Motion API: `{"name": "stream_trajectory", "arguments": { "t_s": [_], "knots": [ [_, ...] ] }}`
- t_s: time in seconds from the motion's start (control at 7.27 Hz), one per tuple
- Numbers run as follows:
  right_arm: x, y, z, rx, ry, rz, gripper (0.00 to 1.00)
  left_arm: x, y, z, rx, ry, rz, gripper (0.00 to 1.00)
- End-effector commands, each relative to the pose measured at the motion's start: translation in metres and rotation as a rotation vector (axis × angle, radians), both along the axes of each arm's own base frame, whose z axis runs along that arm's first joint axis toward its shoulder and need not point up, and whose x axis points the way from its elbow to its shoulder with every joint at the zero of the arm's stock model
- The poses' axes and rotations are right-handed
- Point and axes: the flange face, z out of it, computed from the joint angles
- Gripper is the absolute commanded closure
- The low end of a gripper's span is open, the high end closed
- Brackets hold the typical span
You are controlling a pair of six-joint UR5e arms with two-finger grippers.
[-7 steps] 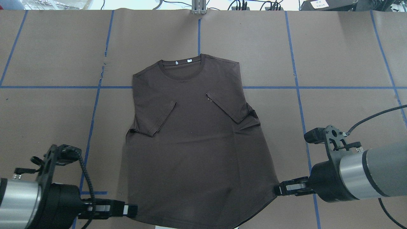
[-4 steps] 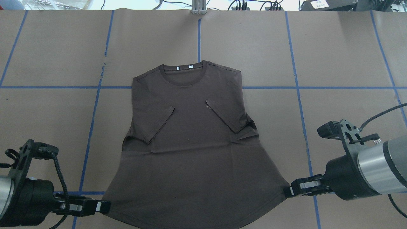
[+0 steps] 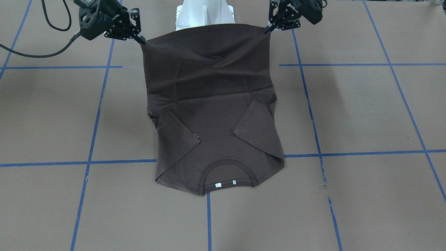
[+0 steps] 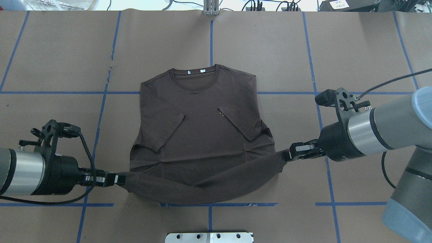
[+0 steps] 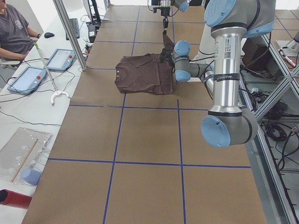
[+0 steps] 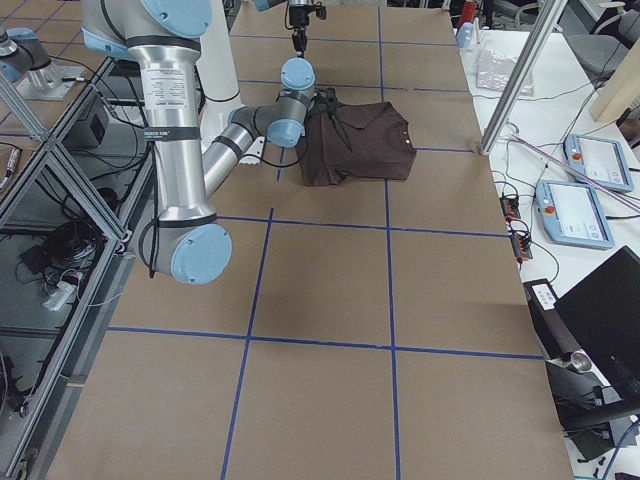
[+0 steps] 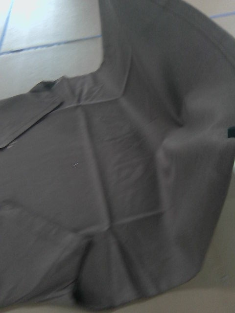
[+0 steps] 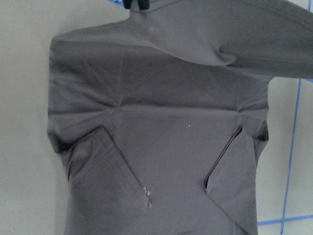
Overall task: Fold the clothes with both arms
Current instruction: 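Carry the hem with both grippers toward the collar, folding the shirt in half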
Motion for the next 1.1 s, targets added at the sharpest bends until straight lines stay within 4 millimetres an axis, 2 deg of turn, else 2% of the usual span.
{"name": "stream_trajectory", "arguments": {
  "t_s": [0.0,0.14,0.27,0.41,0.55,0.82,0.96],
  "knots": [
    [-0.014,-0.09,0.008,0.031,0.046,0.1,1.0,0.004,-0.068,0.017,0.018,-0.041,-0.083,1.0],
    [-0.028,-0.14,0.007,0.011,0.069,0.145,1.0,0.024,-0.089,0.028,0.003,-0.066,-0.095,1.0],
    [-0.037,-0.178,0.017,0.002,0.078,0.177,1.0,0.039,-0.118,0.038,-0.01,-0.086,-0.123,1.0],
    [-0.042,-0.206,0.041,0.011,0.068,0.201,1.0,0.044,-0.14,0.045,-0.021,-0.101,-0.148,1.0],
    [-0.055,-0.226,0.057,0.015,0.065,0.207,1.0,0.046,-0.164,0.049,-0.033,-0.114,-0.18,1.0],
    [-0.072,-0.257,0.063,-0.004,0.088,0.221,1.0,0.06,-0.214,0.057,-0.039,-0.15,-0.22,1.0],
    [-0.071,-0.266,0.063,-0.011,0.093,0.232,1.0,0.049,-0.232,0.068,-0.023,-0.177,-0.241,1.0]
  ]
}}
